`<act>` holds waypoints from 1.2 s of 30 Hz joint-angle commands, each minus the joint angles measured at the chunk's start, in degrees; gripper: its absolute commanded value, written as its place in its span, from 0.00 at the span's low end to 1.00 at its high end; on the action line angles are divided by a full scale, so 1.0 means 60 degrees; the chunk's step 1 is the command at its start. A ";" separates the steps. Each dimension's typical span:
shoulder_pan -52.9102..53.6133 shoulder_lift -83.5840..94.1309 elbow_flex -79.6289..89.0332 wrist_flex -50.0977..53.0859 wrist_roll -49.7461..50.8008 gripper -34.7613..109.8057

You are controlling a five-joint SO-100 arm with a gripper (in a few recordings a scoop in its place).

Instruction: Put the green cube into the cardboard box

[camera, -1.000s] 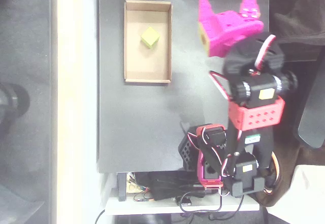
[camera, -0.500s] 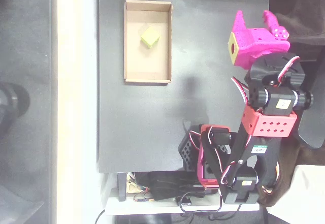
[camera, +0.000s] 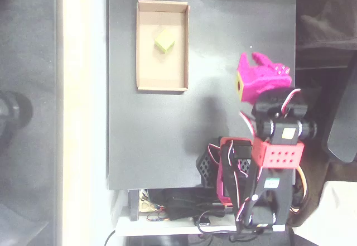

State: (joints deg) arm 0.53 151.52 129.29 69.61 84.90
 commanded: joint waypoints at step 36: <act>0.0088 0.6621 0.8291 0.0088 0.0205 0.29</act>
State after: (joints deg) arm 0.70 189.23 177.89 69.87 85.43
